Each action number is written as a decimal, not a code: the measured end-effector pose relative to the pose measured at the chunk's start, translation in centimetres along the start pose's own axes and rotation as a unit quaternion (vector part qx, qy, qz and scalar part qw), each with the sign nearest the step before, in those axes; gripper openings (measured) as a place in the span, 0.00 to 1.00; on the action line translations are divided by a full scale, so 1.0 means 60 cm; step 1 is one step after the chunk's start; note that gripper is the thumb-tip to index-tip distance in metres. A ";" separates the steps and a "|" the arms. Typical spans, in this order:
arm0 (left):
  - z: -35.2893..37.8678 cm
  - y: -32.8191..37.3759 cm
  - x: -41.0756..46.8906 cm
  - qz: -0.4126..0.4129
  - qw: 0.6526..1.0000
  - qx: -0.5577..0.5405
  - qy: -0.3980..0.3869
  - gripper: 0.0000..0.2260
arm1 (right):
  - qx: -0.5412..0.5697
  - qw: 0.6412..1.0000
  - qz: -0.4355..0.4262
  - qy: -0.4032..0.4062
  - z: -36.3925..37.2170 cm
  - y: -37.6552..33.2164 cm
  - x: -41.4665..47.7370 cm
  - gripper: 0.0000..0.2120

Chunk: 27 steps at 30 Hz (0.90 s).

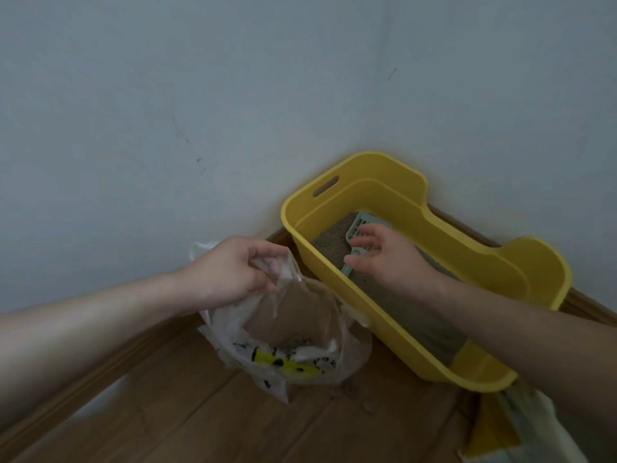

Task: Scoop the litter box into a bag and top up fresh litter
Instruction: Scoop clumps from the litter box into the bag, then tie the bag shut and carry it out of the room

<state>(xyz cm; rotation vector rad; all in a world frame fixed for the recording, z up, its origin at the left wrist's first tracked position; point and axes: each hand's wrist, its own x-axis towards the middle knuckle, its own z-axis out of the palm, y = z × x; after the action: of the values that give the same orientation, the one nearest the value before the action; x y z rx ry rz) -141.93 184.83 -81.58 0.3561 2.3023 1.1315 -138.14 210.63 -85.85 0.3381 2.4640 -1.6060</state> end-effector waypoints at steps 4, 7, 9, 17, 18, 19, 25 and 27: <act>-0.006 -0.005 -0.048 0.006 1.000 0.008 0.010 0.24 | -0.034 0.998 -0.055 -0.021 0.018 -0.036 -0.029 0.35; -0.011 -0.007 -0.079 0.011 1.000 0.015 0.016 0.25 | -0.069 0.991 -0.096 -0.059 0.037 -0.055 -0.045 0.35; -0.015 -0.009 -0.097 0.013 1.000 0.024 0.014 0.25 | -0.094 0.984 -0.104 -0.109 0.055 -0.063 -0.052 0.36; -0.023 -0.017 -0.143 0.010 1.000 0.019 0.022 0.26 | -0.219 0.958 -0.121 -0.144 0.127 -0.055 -0.043 0.20; -0.026 -0.018 -0.147 0.009 0.999 0.021 0.022 0.26 | -0.227 0.955 -0.128 -0.139 0.133 -0.052 -0.039 0.15; -0.028 -0.022 -0.150 0.008 0.999 0.025 0.023 0.26 | -0.236 0.953 -0.135 -0.131 0.137 -0.050 -0.036 0.10; -0.041 -0.052 -0.160 -0.012 0.995 0.076 0.061 0.25 | -0.256 0.947 -0.162 -0.107 0.138 -0.046 -0.034 0.06; -0.045 -0.058 -0.161 -0.009 0.987 0.137 0.085 0.23 | -0.252 0.946 -0.172 -0.108 0.132 -0.047 -0.034 0.06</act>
<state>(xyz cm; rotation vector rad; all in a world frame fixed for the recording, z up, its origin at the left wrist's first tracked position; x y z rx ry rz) -135.58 176.55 -79.59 0.3527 2.6134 0.8659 -136.78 202.08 -85.97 -0.3396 2.7330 -0.9693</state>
